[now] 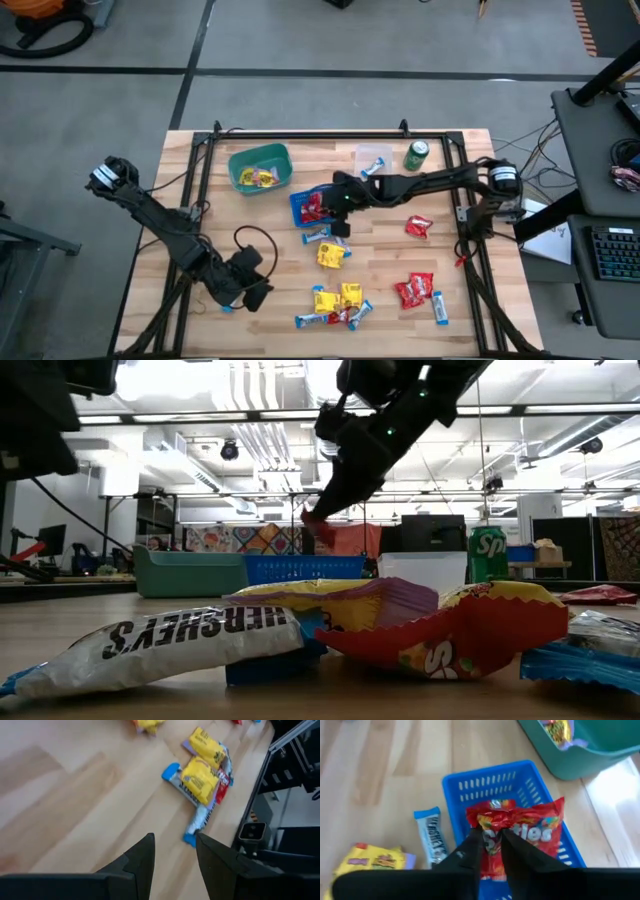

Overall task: Sort candy
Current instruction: Put the skittles candy into the blue basket, then put the hersheys bar into the transparent bin

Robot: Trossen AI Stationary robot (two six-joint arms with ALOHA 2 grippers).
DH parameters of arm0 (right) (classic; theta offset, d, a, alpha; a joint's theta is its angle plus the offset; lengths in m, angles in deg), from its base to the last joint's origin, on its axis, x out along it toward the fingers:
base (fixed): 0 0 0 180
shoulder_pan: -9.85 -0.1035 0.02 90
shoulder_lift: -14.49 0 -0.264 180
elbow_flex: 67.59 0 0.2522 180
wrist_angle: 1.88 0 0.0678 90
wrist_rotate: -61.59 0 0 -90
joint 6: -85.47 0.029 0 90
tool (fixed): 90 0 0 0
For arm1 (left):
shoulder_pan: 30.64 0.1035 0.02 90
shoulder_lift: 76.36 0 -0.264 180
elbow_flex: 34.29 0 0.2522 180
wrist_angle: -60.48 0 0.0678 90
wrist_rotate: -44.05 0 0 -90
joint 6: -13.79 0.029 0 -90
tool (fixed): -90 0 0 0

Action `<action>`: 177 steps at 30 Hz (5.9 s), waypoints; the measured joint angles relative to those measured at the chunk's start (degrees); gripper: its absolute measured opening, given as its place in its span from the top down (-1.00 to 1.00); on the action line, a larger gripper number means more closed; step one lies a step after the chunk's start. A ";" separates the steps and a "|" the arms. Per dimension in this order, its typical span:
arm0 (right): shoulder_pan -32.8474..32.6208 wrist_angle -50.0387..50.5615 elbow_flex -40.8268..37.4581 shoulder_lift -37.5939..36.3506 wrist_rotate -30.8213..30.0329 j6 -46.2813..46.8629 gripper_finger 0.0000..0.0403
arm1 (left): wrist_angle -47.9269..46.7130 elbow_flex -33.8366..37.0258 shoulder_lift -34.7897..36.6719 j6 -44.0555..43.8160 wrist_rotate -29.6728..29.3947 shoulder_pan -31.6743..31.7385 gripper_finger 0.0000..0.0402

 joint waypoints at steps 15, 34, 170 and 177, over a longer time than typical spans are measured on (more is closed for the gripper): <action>1.54 4.99 2.39 0.77 0.06 -0.70 0.20 | -8.75 0.00 -2.29 -25.75 7.48 -7.82 0.37; 0.61 5.33 2.39 0.74 0.76 1.29 0.20 | -24.36 -4.52 -9.66 -30.78 22.45 -7.79 0.37; -12.19 -22.24 -7.05 -11.58 -12.57 9.78 0.88 | 19.42 -11.30 -9.01 73.39 -21.90 24.03 0.85; -11.33 -20.62 -7.05 -11.65 -12.47 9.85 0.88 | 18.59 -11.32 -9.01 73.45 -21.70 24.03 0.64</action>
